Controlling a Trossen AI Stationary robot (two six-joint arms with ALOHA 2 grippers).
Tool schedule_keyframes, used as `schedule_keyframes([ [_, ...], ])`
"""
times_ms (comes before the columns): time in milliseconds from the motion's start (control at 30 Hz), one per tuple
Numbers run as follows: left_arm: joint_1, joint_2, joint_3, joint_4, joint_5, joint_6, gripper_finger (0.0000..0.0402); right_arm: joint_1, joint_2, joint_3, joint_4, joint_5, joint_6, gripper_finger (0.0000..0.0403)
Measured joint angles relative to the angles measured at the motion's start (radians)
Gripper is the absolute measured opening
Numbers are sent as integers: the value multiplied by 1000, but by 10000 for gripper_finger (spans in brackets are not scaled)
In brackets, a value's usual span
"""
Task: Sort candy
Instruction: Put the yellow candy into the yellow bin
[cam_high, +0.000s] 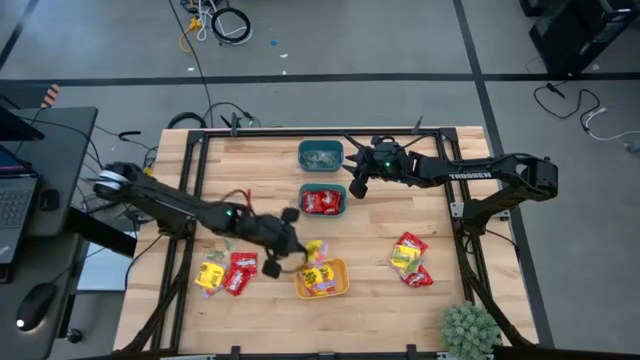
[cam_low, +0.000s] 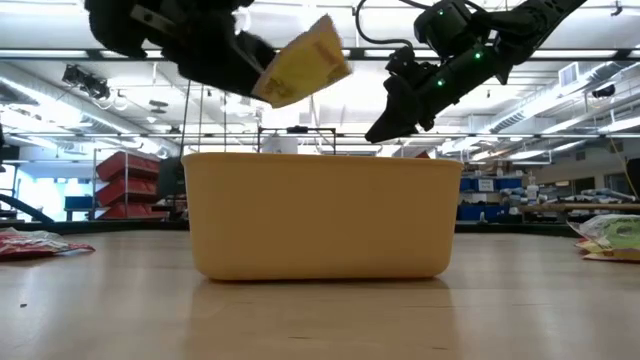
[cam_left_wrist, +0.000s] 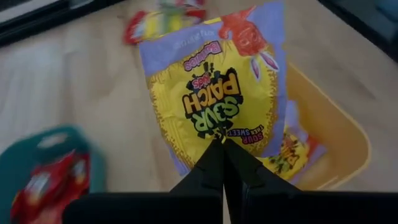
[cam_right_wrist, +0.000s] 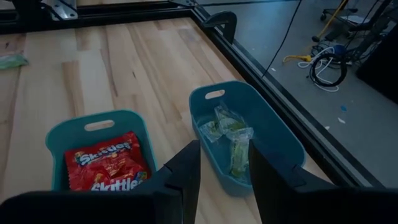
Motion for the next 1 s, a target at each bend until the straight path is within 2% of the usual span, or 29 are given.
schedule_keyframes([
  [333, -36, 318, 272, -203, -43, 209, 0, 0, 0, 0, 1, -1, 7, 121],
  [533, -45, 444, 399, -349, -90, 313, 0, 0, 0, 0, 1, -2, 7, 121],
  [733, -73, 483, 454, -404, -180, 395, 8, 0, 0, 0, 1, -2, 7, 120],
  [867, -87, 484, 485, -411, -243, 366, 29, 0, 0, 0, 1, -2, 23, 120],
  [1000, -107, 484, 527, -418, -258, 323, 60, 3, 0, 0, 1, -2, 23, 120],
])
